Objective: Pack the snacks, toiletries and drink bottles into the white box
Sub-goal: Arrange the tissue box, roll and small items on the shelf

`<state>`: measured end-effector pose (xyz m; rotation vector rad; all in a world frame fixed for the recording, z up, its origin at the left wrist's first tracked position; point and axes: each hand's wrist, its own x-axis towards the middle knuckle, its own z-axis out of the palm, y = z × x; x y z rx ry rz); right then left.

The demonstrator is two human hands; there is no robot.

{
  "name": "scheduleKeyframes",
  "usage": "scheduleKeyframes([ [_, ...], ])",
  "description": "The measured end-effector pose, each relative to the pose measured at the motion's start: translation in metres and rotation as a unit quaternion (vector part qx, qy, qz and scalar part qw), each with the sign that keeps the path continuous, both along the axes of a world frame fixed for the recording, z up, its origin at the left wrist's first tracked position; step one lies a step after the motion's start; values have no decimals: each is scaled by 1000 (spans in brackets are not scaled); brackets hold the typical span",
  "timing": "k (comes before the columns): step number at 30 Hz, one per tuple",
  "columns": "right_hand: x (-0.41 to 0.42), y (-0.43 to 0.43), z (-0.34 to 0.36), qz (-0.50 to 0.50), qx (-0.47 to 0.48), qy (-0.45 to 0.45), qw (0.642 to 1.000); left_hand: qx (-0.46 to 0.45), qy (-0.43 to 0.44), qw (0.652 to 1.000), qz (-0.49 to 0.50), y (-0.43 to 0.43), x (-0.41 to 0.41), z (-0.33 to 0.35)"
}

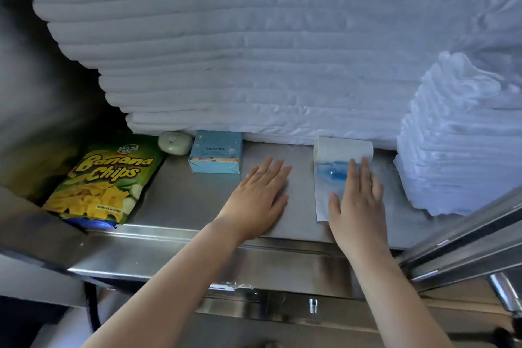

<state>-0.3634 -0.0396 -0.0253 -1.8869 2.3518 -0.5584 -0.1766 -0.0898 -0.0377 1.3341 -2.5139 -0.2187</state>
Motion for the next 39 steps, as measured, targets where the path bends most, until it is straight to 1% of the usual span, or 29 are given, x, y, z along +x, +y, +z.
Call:
scheduleKeyframes([
  [4, -3, -3, -1, -53, -40, 18, 998, 8, 20, 1000, 1, 0, 1, -1],
  [6, -2, -4, -3, -51, -52, 24, 997, 7, 26, 1000, 4, 1, 2, -2],
  [10, -3, -7, -2, -47, -73, -8, 996, 2, 44, 999, 8, 2, 4, -3],
  [13, -2, -9, -2, -2, -79, -37, 996, 0, 74, 997, 12, 2, 5, -3],
  [16, 9, -10, -1, 59, -85, -139, 985, 7, 128, 991, 29, 3, 7, -2],
  [18, 17, -12, 1, 93, -68, -202, 973, 21, 170, 984, 45, 3, 8, 0],
  [19, 20, -14, 1, 109, -52, -218, 969, 32, 193, 979, 52, 4, 9, 1],
  [22, 25, -19, 0, 148, -29, -205, 967, 62, 258, 961, 73, 3, 11, 3],
  [24, 28, -22, 0, 161, -26, -195, 967, 91, 292, 948, 86, 3, 12, 5],
  [26, 30, -23, 1, 169, -35, -203, 964, 109, 314, 939, 88, 3, 12, 7],
  [30, 30, -21, 4, 192, -38, -212, 957, 93, 330, 936, 79, 4, 10, 10],
  [32, 32, -19, 6, 201, -25, -235, 951, 79, 332, 936, 80, 4, 10, 11],
  [36, 39, -21, 5, 170, -21, -270, 947, 78, 334, 935, 87, 5, 11, 11],
  [39, 41, -25, 5, 165, -12, -313, 935, 83, 340, 932, 97, 4, 11, 10],
])
